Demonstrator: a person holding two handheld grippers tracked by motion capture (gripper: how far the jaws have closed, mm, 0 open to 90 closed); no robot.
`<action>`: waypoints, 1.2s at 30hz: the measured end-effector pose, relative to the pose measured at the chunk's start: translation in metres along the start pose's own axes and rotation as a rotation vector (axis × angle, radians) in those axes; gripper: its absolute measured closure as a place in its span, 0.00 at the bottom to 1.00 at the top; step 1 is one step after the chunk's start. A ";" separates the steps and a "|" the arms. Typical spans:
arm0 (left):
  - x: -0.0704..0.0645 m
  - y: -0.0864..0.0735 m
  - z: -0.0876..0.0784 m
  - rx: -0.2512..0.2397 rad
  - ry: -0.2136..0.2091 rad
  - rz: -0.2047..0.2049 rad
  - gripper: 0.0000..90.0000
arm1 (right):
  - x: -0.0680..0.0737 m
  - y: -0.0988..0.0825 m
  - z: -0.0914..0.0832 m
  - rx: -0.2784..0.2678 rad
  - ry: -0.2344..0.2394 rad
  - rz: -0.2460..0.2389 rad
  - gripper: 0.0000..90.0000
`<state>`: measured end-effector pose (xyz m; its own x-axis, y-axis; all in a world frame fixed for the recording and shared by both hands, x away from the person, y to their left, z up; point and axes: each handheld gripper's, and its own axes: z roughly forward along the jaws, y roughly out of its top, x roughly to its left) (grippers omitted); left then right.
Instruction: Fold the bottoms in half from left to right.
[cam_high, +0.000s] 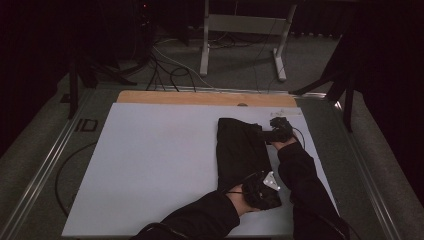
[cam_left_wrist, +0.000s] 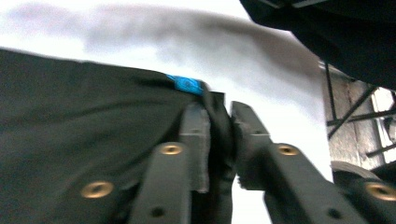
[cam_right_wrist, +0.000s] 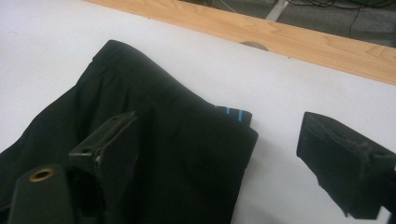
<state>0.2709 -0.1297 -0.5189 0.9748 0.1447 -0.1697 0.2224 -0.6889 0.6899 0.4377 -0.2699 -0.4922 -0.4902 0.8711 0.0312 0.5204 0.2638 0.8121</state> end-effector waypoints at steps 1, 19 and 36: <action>-0.002 0.000 0.000 0.002 -0.002 0.011 0.73 | 0.001 0.000 -0.001 -0.007 -0.001 0.000 0.13; -0.002 -0.004 -0.046 -0.144 0.021 0.013 0.08 | 0.011 -0.003 -0.018 -0.058 0.082 -0.042 0.11; 0.030 -0.039 -0.098 -0.197 0.144 -0.055 0.01 | 0.018 -0.023 -0.049 -0.097 0.093 -0.045 0.11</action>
<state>0.2930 -0.0286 -0.4818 0.9503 0.2877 -0.1186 0.2607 -0.5278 0.8084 0.3824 -0.2804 -0.4813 -0.5765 0.8159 0.0438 0.4284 0.2562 0.8665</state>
